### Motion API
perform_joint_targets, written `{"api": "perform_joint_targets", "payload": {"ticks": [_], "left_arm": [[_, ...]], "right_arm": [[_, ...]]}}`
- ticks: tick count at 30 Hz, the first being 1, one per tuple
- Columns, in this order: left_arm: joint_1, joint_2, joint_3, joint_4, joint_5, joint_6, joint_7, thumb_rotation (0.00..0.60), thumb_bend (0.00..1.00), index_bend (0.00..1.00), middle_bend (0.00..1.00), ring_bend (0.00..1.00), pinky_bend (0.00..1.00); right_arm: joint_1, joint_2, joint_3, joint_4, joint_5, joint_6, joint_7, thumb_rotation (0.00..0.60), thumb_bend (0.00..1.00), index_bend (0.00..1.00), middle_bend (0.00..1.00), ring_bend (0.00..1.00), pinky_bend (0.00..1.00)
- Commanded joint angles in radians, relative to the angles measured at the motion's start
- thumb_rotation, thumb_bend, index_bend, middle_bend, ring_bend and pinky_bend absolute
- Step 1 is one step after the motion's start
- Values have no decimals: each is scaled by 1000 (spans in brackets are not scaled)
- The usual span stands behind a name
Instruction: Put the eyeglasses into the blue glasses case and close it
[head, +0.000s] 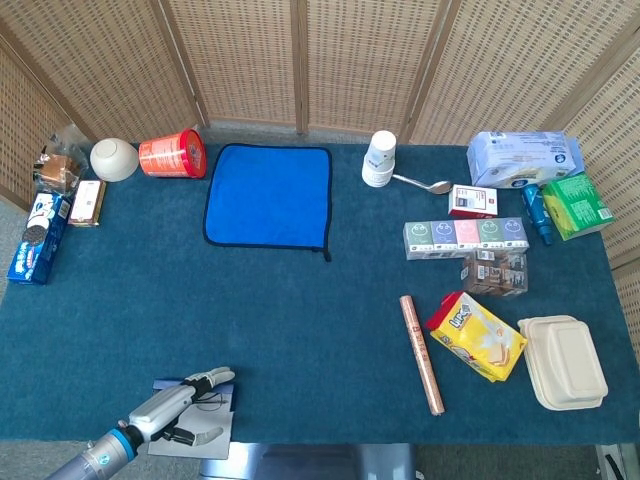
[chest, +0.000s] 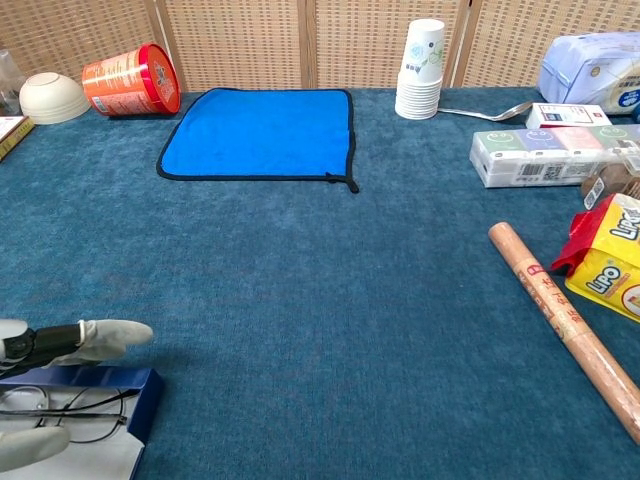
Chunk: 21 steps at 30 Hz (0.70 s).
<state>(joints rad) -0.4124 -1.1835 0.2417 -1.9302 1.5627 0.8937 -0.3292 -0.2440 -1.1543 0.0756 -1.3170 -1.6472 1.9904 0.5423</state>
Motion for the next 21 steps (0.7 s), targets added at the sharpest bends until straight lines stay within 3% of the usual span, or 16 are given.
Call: {"api": "perform_joint_targets", "payload": {"ticks": [1, 6, 14, 21], "left_arm": [[13, 5, 4, 3, 6, 23, 5, 313, 267, 0, 0, 0, 17], [55, -2, -7, 15, 23, 114, 56, 317, 267, 0, 0, 0, 19], [212, -74, 1, 95, 120, 377, 328, 317, 268, 0, 0, 0, 0], [362, -163, 35, 237, 248, 592, 522, 318, 269, 0, 0, 0, 0]], "right_arm": [[4, 0, 0, 1, -2, -3, 1, 600, 361, 0, 42, 0, 110], [14, -2, -1, 4, -9, -12, 1, 600, 361, 0, 42, 0, 110], [51, -6, -1, 5, -33, -44, -5, 600, 361, 0, 42, 0, 110], [102, -13, -3, 0, -67, -86, -18, 600, 362, 0, 42, 0, 110]]}}
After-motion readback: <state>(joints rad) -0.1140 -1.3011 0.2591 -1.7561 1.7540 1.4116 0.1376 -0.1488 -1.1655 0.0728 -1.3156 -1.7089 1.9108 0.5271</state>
